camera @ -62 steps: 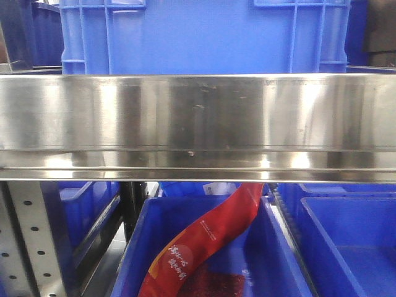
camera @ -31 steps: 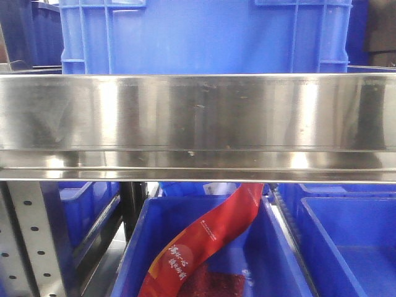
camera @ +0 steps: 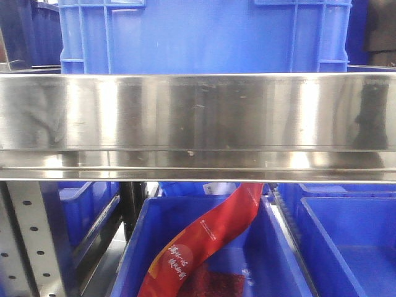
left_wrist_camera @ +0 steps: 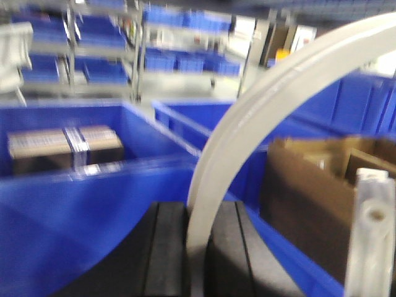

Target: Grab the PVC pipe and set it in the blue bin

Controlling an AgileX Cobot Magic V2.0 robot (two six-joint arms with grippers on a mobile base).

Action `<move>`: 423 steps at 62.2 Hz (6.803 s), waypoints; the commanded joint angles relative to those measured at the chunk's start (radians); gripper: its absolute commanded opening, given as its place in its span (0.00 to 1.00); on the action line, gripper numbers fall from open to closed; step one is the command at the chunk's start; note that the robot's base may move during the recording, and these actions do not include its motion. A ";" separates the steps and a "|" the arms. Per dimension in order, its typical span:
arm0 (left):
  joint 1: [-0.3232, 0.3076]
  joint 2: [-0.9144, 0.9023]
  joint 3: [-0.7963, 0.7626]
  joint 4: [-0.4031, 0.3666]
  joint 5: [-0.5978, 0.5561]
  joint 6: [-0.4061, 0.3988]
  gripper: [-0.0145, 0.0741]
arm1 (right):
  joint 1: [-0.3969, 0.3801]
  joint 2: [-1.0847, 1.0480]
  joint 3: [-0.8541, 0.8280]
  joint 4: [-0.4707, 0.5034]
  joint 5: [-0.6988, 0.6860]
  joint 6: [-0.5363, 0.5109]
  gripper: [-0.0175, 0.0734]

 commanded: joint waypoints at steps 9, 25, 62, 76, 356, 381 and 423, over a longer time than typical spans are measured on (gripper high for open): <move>-0.005 0.093 -0.075 -0.040 0.090 -0.011 0.04 | 0.028 0.033 -0.018 0.016 0.033 -0.003 0.01; 0.006 0.121 -0.075 -0.041 0.142 -0.011 0.04 | 0.028 0.043 -0.018 0.014 0.065 -0.003 0.01; 0.023 0.121 -0.075 -0.041 0.191 -0.011 0.45 | 0.028 0.043 -0.018 0.014 0.065 -0.003 0.57; 0.023 0.121 -0.075 -0.041 0.195 -0.011 0.56 | 0.028 0.043 -0.018 0.014 0.078 -0.003 0.58; 0.471 -1.455 1.272 0.054 0.068 -0.007 0.04 | -0.488 -1.286 1.214 0.017 -0.228 -0.072 0.01; 0.471 -1.455 1.272 0.054 0.068 -0.007 0.04 | -0.491 -1.400 1.312 0.017 -0.133 -0.046 0.01; 0.471 -1.455 1.272 0.054 0.068 -0.007 0.04 | -0.491 -1.400 1.312 0.014 -0.167 -0.046 0.01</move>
